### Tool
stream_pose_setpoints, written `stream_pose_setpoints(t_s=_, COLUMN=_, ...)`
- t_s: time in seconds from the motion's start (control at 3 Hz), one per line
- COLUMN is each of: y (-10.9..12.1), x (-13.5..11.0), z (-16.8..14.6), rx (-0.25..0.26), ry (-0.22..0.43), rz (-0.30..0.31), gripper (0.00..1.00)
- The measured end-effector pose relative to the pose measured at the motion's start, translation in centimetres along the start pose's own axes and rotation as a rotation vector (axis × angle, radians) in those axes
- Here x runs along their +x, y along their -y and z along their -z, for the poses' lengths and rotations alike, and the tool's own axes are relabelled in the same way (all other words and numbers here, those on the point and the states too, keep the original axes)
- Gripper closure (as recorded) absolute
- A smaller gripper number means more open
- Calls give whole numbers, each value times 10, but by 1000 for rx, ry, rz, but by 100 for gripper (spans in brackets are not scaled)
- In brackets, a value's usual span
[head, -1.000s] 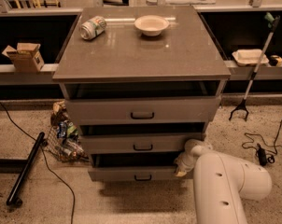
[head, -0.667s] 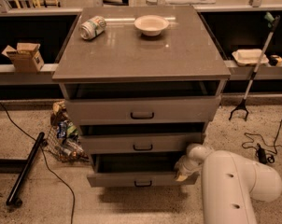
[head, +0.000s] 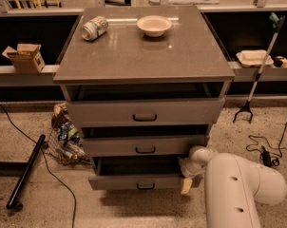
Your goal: Open bottom drawer
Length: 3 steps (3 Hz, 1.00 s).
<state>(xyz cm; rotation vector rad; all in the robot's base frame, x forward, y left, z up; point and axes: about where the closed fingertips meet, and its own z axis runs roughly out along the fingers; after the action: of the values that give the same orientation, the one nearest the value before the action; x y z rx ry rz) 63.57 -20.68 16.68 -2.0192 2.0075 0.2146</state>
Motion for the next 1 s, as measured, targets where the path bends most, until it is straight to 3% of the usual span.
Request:
stream_pose_setpoints(t_s=0.33, y=-23, x=-5, z=-5, rx=-59, ry=-28, rz=22, gripper=0)
stream_pose_setpoints(t_s=0.67, y=-61, x=-8, z=-5, rx=-126, ry=-52, rz=30, gripper=0)
stream_pose_setpoints(t_s=1.0, y=-95, x=-8, z=0, rx=-162, ry=-65, rz=21, gripper=18)
